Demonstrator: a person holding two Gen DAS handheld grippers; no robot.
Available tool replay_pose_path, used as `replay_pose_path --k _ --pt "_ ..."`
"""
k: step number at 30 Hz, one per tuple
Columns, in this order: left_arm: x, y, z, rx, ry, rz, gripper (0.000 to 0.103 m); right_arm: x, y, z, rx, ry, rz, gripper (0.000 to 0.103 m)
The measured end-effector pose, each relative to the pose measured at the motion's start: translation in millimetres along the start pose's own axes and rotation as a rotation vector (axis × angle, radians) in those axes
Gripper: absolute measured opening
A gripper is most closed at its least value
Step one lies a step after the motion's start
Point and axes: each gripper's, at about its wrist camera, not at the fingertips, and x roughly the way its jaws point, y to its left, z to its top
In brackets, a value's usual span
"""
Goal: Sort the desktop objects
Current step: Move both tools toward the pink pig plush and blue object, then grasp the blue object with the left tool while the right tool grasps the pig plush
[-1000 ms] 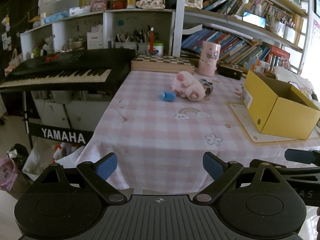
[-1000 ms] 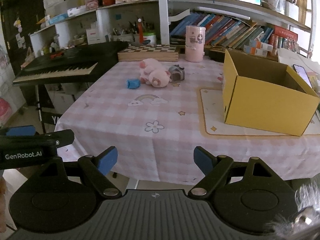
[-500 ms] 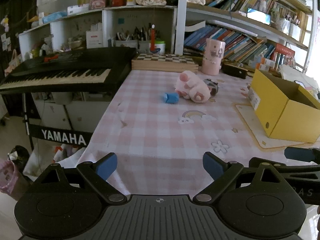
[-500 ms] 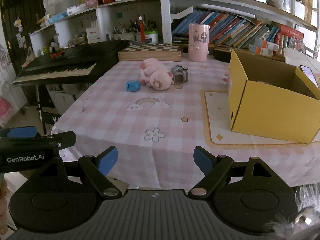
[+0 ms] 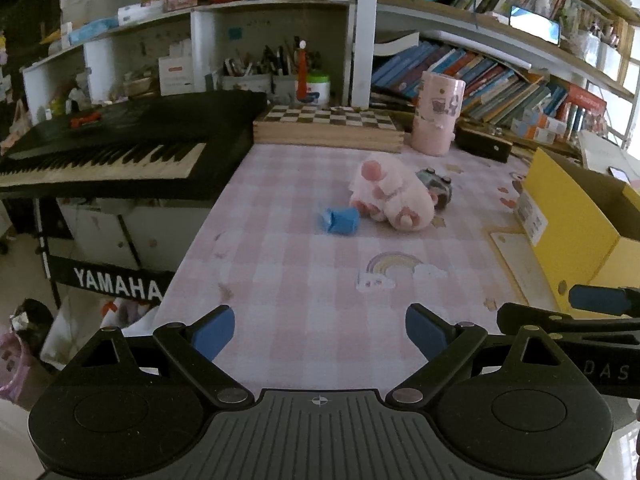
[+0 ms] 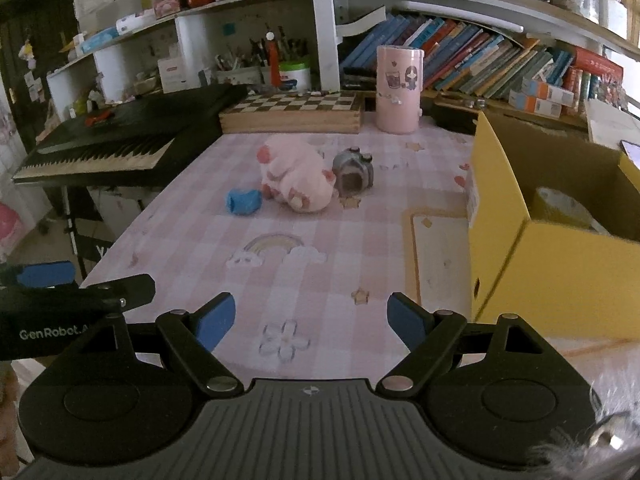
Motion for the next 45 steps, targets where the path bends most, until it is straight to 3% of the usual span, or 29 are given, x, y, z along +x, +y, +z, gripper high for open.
replay_pose_path --k 17,35,45 --pt "53 -11 45 -0.042 0.004 0.03 0.094 57 -31 60 -0.014 -0.001 0.017 0.083" --pt "110 -23 67 -0.015 0.052 0.026 0.093 100 -58 90 0.017 0.005 0.016 0.083" --pt "169 -21 79 0.004 0.118 0.023 0.054 122 -57 99 -0.01 0.03 0.04 0.083"
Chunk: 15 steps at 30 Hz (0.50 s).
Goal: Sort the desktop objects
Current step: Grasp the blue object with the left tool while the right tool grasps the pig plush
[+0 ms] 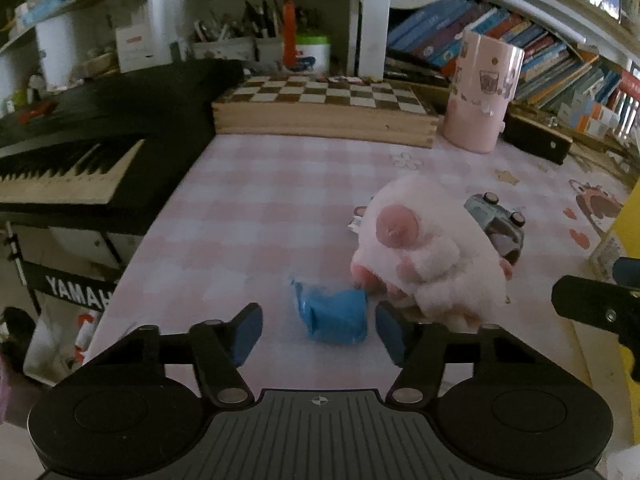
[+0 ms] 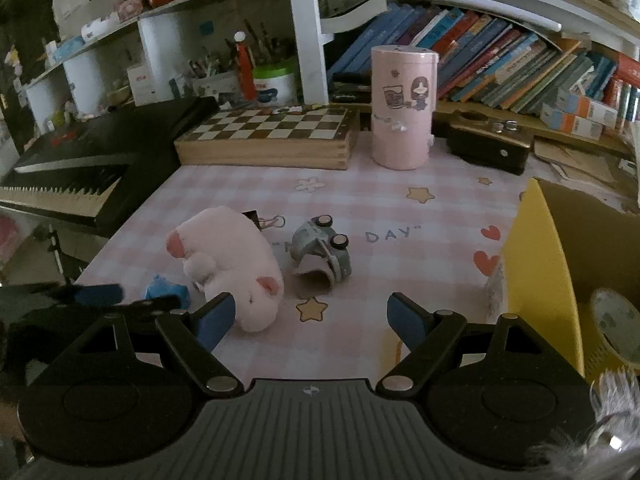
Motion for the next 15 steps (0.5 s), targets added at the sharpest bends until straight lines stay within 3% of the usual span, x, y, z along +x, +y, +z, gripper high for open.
replay_pose_path --k 3,9,15 --pt "11 -2 2 0.009 0.025 -0.009 0.04 6 1 3 -0.007 0.008 0.014 0.083" --pt "3 0 -1 0.003 0.006 0.002 0.036 17 10 10 -0.064 0.016 0.066 0.083" --pt "-23 30 -5 -0.129 -0.029 0.016 0.035 40 27 18 -0.162 0.051 0.131 0.083"
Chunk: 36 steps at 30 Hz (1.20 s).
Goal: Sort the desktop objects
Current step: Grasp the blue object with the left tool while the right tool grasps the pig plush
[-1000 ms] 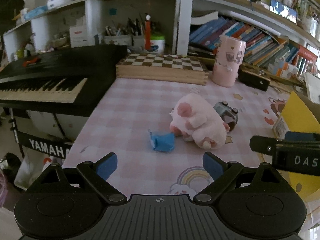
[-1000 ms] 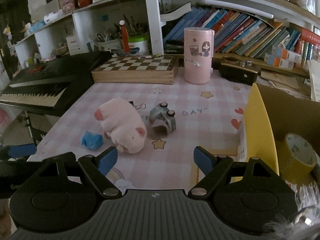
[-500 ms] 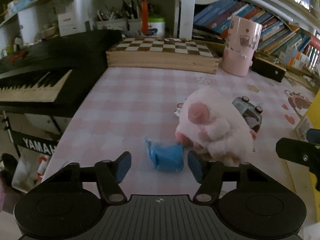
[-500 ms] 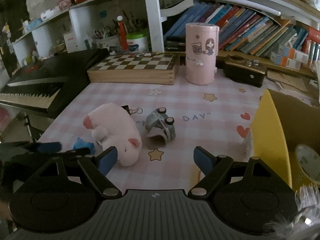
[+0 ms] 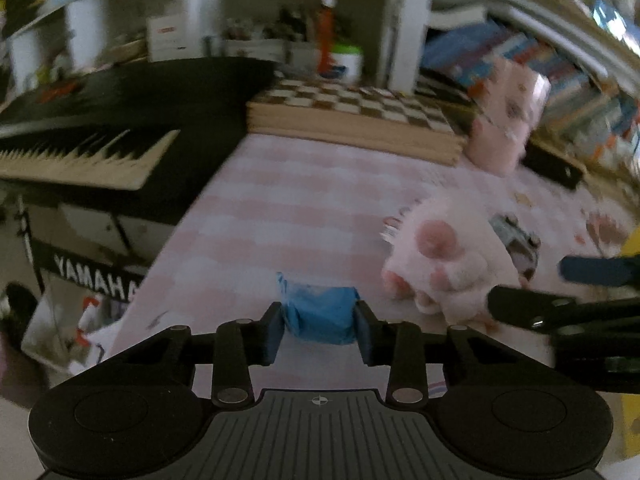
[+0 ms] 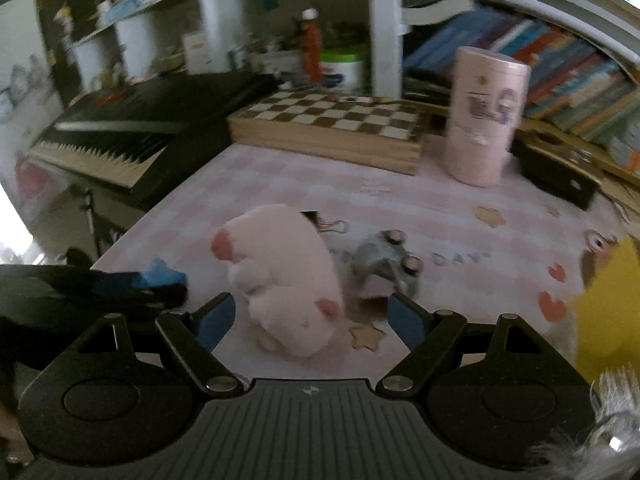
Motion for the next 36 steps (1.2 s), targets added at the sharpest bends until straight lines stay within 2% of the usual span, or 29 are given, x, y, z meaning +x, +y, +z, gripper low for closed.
replay_pose_path --k 3,7,11,12,14,19,25,30,36 --pt "-12 14 -1 -0.06 -0.01 0.006 0.035 16 7 5 -0.076 0.013 0.012 0.083" --pt "-24 22 -5 -0.084 -0.01 0.018 0.035 42 16 9 -0.174 0.055 0.027 0.082" --pt "-32 23 -8 -0.1 -0.01 0.025 0.035 61 21 7 -0.246 0.091 0.028 0.067" --pt "-33 23 -9 -0.102 -0.011 0.026 0.035 65 21 7 -0.258 0.091 0.024 0.066" --pt "-37 22 -9 -0.104 -0.016 0.025 0.035 63 20 7 -0.262 0.077 0.031 0.057" --pt "-48 24 -8 -0.11 -0.043 0.01 0.035 47 23 7 -0.269 0.051 0.039 0.053" --pt "-65 25 -10 -0.111 -0.08 -0.021 0.035 8 23 10 -0.176 -0.012 0.025 0.052" --pt "-77 20 -15 -0.069 -0.094 -0.06 0.035 -26 25 10 -0.128 -0.07 -0.009 0.052" --pt "-103 21 -21 -0.043 -0.133 -0.113 0.035 -62 31 -1 -0.039 -0.094 -0.035 0.053"
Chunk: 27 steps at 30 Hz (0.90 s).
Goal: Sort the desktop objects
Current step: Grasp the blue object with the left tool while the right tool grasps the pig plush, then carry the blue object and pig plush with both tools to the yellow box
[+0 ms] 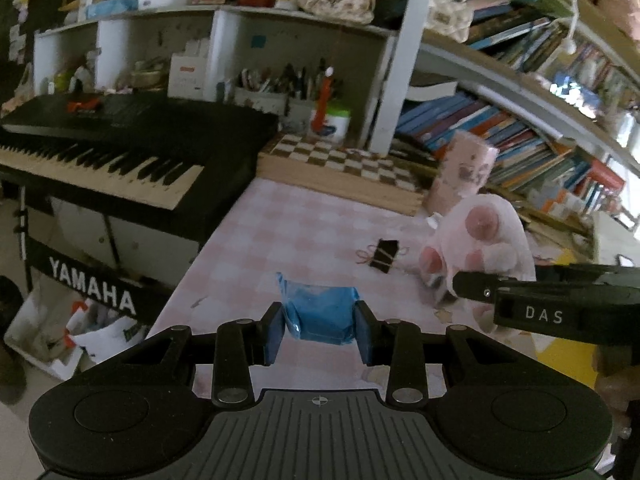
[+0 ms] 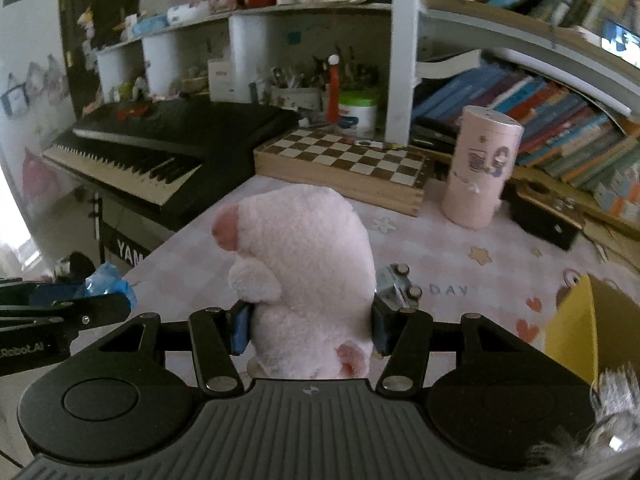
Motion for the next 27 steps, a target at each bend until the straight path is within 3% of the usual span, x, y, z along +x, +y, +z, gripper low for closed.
replay_pose_path --k 11,27 --pt "-53 -4 -16 0.097 -0.044 -0.111 0.035 -65 24 -37 0.106 -0.022 -0.079 0.053" --pt "-119 1 -73 0.189 -0.001 -0.21 0.035 -149 80 -116 0.218 -0.01 -0.151 0.053"
